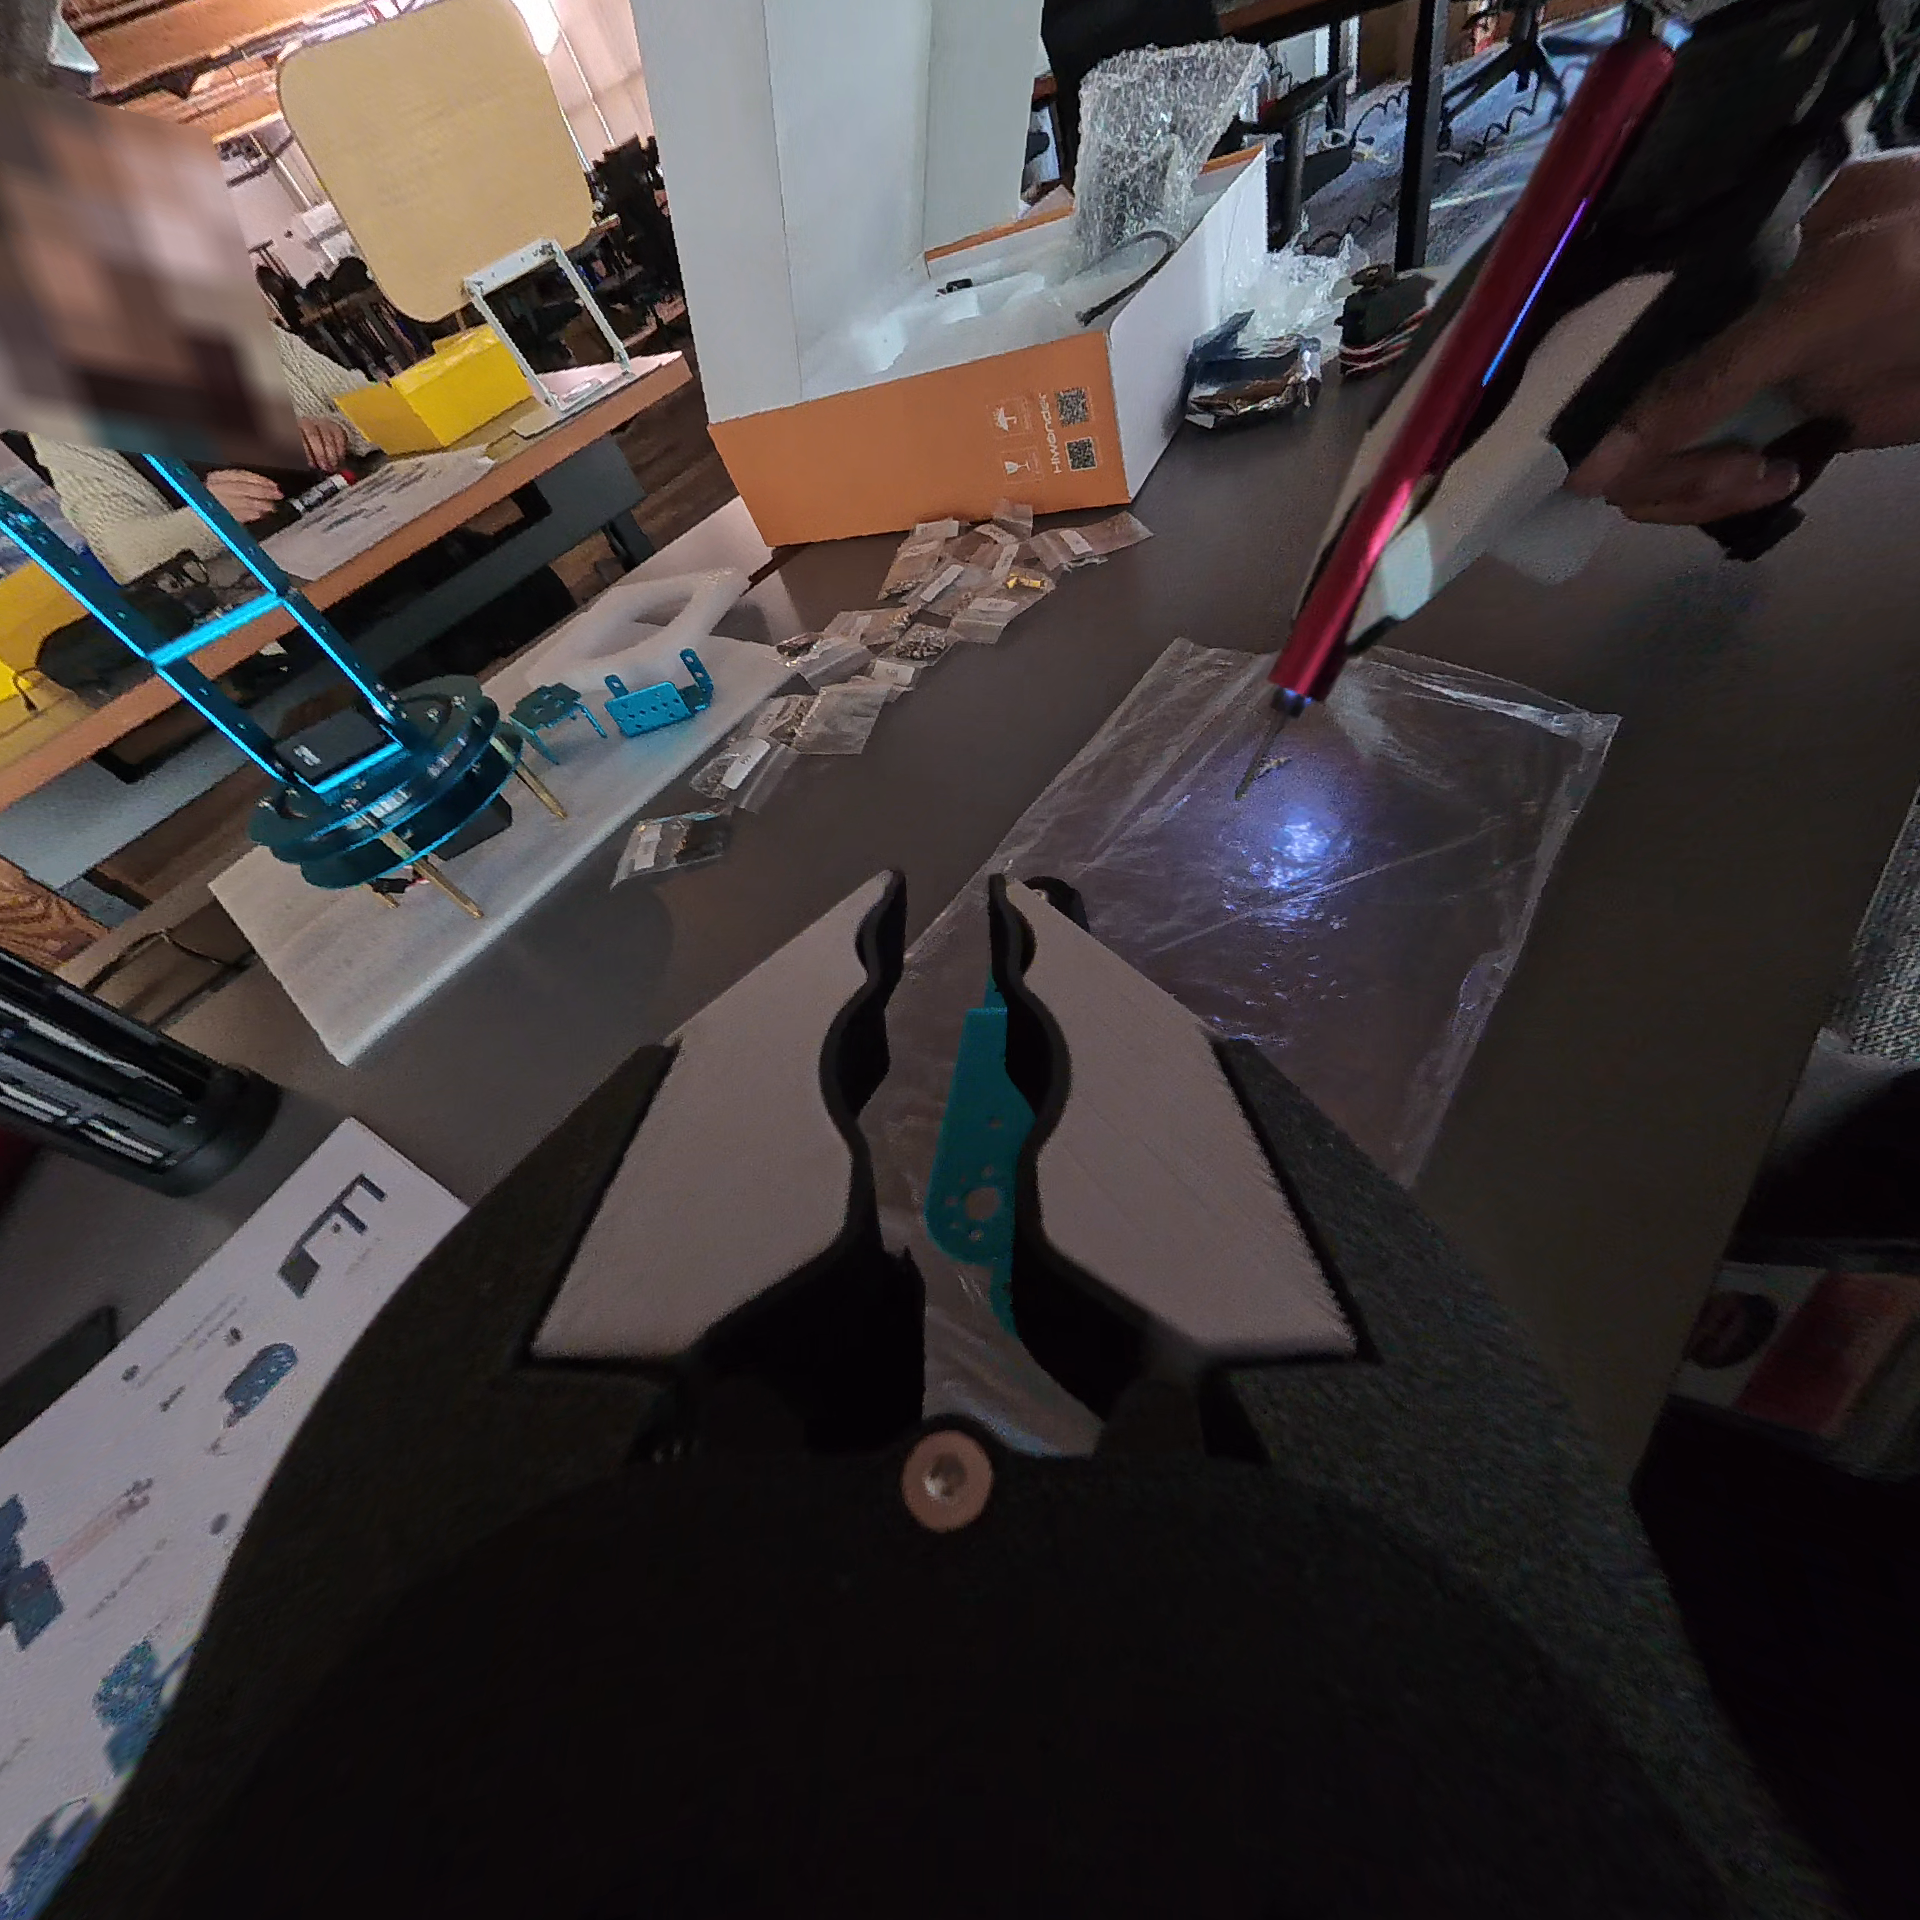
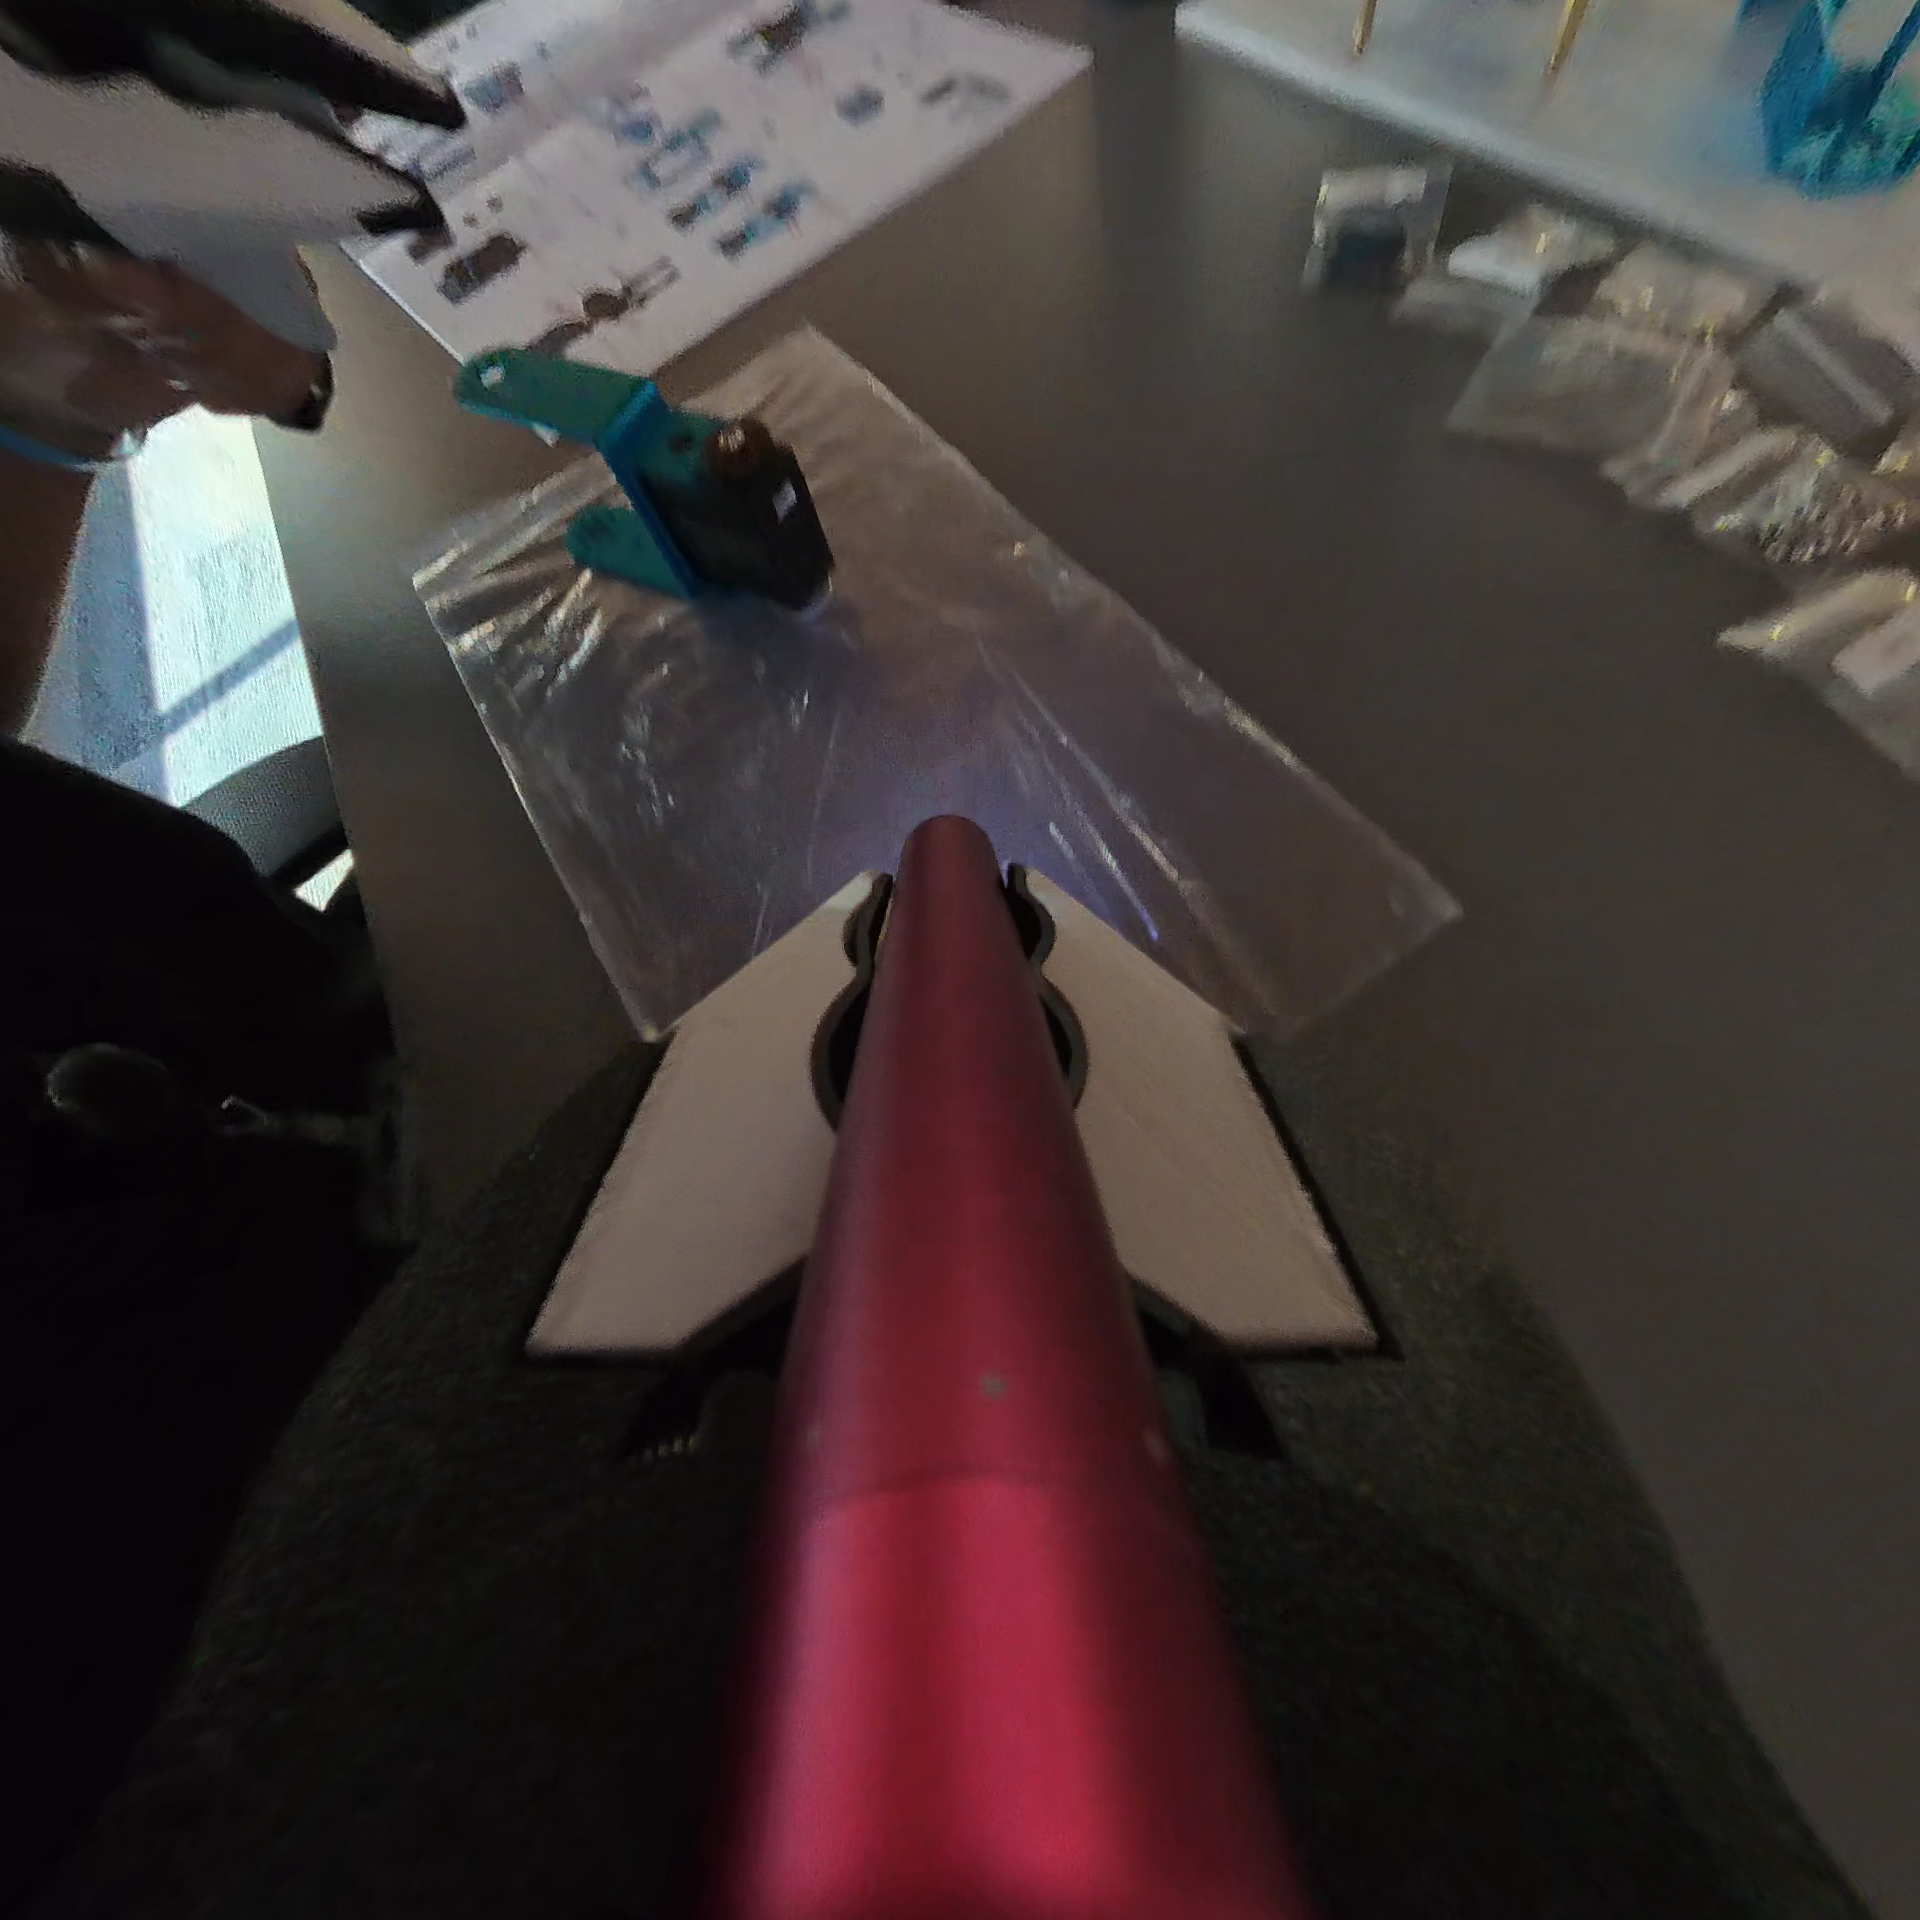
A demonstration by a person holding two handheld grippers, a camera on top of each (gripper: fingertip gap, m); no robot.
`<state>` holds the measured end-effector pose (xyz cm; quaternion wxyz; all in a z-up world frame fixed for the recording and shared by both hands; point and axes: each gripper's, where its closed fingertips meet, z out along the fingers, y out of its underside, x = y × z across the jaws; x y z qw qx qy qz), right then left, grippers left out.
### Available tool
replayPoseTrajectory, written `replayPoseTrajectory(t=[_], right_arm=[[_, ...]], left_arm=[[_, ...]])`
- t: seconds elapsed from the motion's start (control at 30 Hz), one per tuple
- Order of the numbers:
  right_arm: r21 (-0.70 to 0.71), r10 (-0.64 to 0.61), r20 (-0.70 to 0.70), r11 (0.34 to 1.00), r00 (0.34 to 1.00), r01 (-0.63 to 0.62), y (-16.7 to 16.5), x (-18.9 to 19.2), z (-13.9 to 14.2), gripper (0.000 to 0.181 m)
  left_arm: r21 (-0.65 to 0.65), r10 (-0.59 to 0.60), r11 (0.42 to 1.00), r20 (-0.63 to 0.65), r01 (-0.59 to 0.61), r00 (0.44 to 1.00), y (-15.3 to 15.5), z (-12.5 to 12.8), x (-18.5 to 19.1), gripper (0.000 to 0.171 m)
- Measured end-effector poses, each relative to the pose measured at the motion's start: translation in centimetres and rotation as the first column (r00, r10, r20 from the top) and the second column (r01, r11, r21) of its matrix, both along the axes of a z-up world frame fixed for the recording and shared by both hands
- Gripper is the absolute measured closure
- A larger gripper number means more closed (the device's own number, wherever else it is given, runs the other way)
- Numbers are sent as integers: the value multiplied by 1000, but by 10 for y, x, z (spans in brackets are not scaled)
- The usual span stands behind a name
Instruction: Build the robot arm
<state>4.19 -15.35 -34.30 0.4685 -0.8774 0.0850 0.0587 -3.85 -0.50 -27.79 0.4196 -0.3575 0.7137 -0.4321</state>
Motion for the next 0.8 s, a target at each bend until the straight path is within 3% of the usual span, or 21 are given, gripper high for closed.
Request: replayPoseTrajectory(t=[0.5, 0.8], right_arm=[[96, -16, -58, 995, 998, 21, -14, -6, 8, 159], [197, 32, -77, 980, 997, -16, 2, -21, 38, 158]], left_arm=[[-23, 7, 1000, -40, -8, 999, -6, -12, -2, 157], [-41, -116, 993, -59, 114, 991, -42, -15, -5, 150]])
